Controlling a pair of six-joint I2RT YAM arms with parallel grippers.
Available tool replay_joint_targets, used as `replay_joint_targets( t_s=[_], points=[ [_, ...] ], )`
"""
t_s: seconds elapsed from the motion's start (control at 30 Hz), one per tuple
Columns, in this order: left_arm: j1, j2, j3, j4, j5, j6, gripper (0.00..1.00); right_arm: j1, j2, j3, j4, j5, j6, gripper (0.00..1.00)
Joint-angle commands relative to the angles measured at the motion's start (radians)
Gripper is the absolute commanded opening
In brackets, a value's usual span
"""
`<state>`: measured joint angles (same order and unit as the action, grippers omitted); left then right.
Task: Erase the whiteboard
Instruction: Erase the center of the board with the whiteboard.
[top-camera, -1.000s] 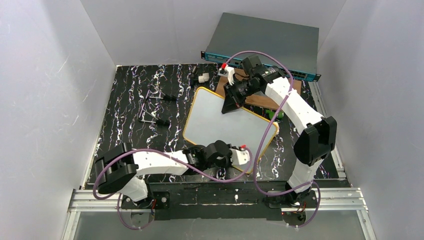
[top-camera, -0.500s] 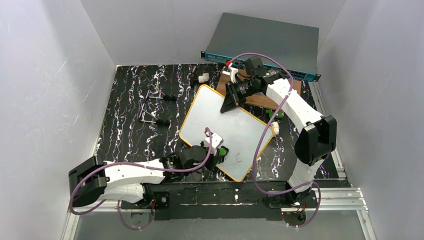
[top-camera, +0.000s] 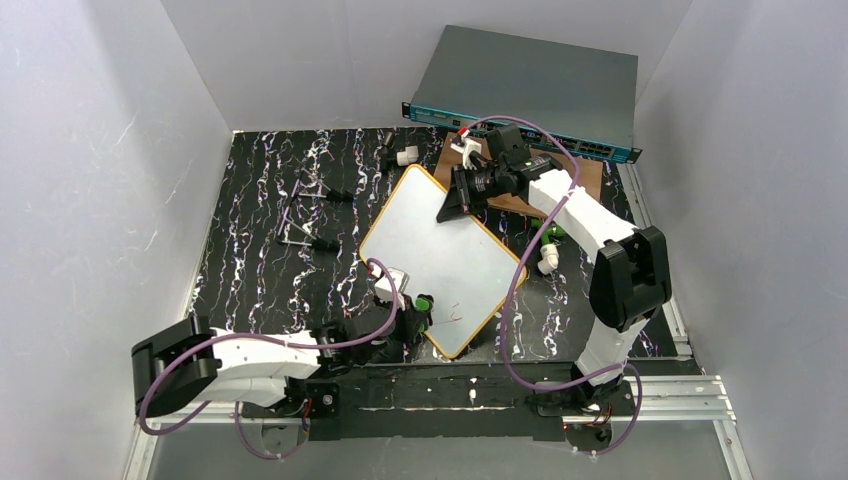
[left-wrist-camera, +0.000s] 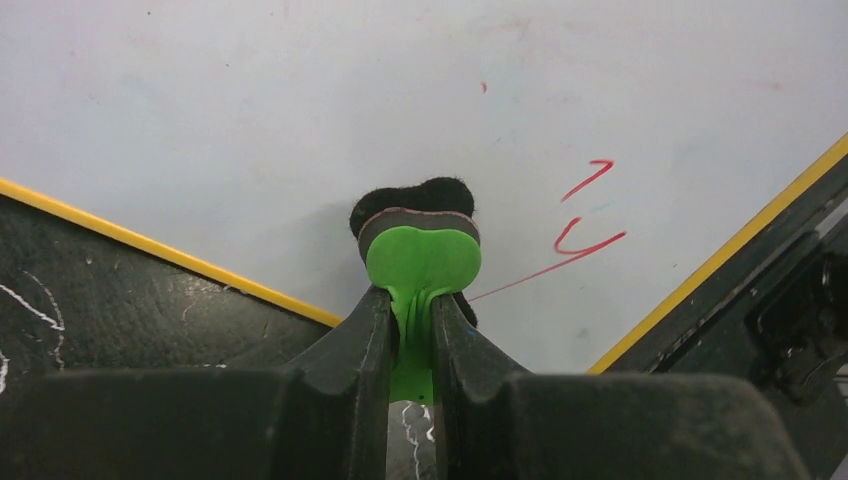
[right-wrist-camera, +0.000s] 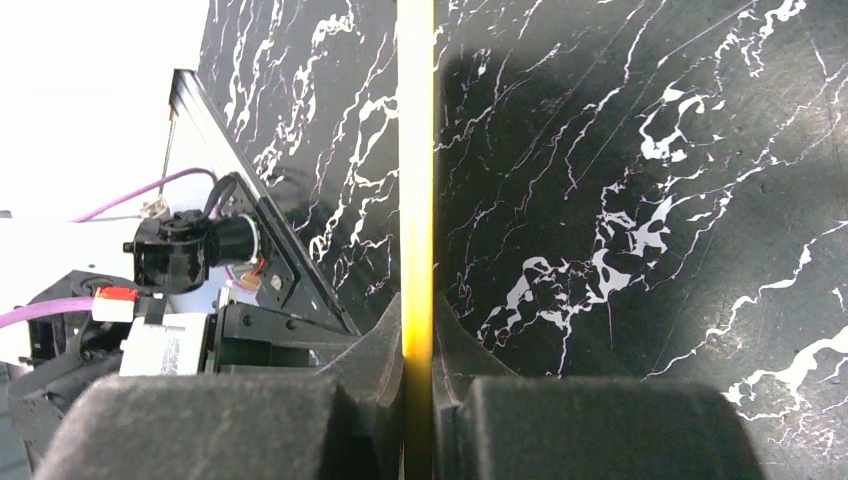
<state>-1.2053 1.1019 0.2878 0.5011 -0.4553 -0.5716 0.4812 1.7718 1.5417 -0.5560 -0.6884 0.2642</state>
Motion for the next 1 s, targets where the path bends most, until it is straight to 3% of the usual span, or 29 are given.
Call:
replay_joint_targets(
  t_s=[0.0,0.27,0.4,0.77,0.97],
  points=[
    [0.003,0.059,0.0,0.119,-0.066,-0.124,0.0,0.013,-0.059,-0.009,0.168,-0.036,0.141,0.01],
    [0.007,0.155,0.006,0.086,-0.117,-0.21,0.0,0.015,-0.066,-0.042,0.206,-0.043,0.177,0.01],
    [0.086,0.119,-0.048,0.101,-0.128,-0.225,0.0,0.014,-0.072,-0.053,0.218,-0.052,0.186,0.01],
    [0.124,0.265,-0.014,0.25,0.143,-0.207,0.0,0.014,-0.063,-0.062,0.235,-0.067,0.197,0.01],
    [0.068,0.368,0.103,0.345,0.334,-0.103,0.0,0.018,-0.058,-0.066,0.244,-0.077,0.204,0.01]
  ],
)
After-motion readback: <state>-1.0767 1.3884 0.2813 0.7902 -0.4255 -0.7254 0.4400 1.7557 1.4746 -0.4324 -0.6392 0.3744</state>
